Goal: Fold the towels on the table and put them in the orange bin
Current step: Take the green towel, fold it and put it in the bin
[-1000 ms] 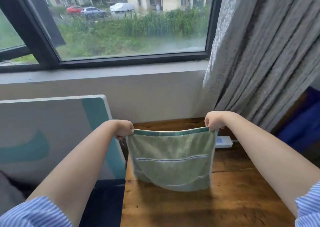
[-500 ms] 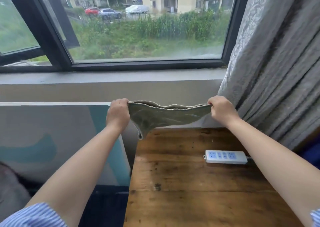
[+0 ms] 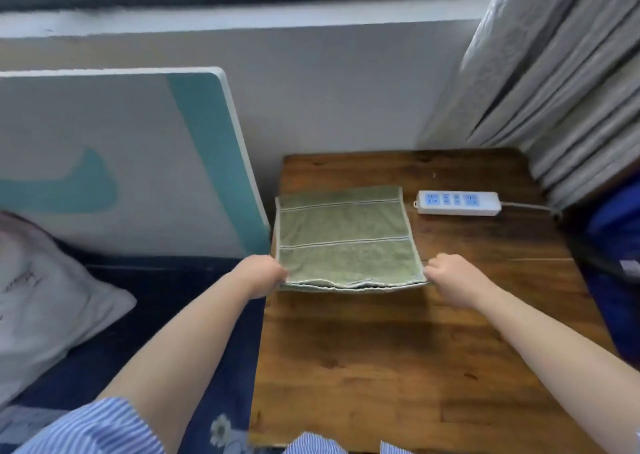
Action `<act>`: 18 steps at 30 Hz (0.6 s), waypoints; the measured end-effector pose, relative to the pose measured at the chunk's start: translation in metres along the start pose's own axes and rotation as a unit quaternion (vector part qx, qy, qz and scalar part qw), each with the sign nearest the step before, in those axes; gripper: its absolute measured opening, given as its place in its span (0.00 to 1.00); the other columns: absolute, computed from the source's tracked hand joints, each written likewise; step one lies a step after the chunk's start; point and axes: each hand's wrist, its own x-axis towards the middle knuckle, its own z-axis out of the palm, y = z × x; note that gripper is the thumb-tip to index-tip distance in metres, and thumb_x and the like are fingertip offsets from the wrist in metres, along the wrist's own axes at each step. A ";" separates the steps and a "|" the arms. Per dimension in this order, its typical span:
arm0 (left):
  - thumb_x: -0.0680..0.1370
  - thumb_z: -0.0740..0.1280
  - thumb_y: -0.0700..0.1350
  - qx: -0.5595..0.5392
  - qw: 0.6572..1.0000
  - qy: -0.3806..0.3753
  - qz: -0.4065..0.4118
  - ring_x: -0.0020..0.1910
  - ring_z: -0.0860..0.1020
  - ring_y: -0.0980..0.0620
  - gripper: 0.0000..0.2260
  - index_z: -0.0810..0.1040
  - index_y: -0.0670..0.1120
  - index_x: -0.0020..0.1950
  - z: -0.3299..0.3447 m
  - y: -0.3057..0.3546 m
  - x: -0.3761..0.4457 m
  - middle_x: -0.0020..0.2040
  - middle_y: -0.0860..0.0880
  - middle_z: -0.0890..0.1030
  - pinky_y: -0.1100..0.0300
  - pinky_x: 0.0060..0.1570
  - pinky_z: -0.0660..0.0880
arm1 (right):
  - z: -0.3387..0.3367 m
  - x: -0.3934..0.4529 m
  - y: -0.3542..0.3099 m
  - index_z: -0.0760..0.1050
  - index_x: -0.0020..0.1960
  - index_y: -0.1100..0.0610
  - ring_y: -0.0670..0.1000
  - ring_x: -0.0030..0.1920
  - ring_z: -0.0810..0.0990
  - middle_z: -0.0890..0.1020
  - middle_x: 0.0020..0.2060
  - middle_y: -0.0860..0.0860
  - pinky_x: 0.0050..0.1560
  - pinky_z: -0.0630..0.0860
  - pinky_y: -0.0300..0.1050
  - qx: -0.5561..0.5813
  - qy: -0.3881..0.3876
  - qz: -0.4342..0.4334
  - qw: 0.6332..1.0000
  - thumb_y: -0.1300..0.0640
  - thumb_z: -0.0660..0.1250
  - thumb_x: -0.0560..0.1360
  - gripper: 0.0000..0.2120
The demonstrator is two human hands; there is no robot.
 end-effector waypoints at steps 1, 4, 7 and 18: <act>0.75 0.58 0.33 0.003 1.000 -0.029 0.009 0.56 0.75 0.43 0.13 0.75 0.43 0.57 0.014 0.011 -0.001 0.57 0.43 0.77 0.53 0.52 0.72 | 0.012 -0.009 -0.010 0.77 0.41 0.60 0.53 0.44 0.80 0.82 0.41 0.56 0.39 0.74 0.39 -0.007 -0.032 -0.004 0.999 0.62 0.72 0.60 0.10; 0.75 0.59 0.33 0.024 0.993 -0.100 0.053 0.57 0.75 0.43 0.13 0.74 0.42 0.58 0.052 0.037 0.001 0.59 0.43 0.76 0.52 0.53 0.73 | 0.044 -0.033 -0.032 0.74 0.23 0.59 0.50 0.23 0.77 0.77 0.21 0.51 0.20 0.66 0.32 -0.012 -0.031 -0.028 0.999 0.60 0.78 0.35 0.19; 0.76 0.59 0.35 0.029 0.990 -0.113 0.074 0.55 0.75 0.42 0.12 0.74 0.42 0.58 0.081 0.052 0.002 0.57 0.43 0.77 0.52 0.51 0.73 | 0.072 -0.047 -0.045 0.71 0.19 0.60 0.49 0.19 0.75 0.73 0.17 0.51 0.19 0.65 0.30 -0.007 -0.021 -0.017 1.000 0.60 0.76 0.29 0.22; 0.77 0.58 0.37 0.002 0.987 -0.096 0.130 0.61 0.70 0.43 0.15 0.69 0.43 0.63 0.165 0.087 -0.008 0.62 0.43 0.72 0.53 0.53 0.69 | 0.124 -0.083 -0.086 0.76 0.29 0.57 0.52 0.27 0.78 0.78 0.26 0.52 0.25 0.69 0.39 -0.014 -0.120 0.008 0.993 0.61 0.80 0.40 0.20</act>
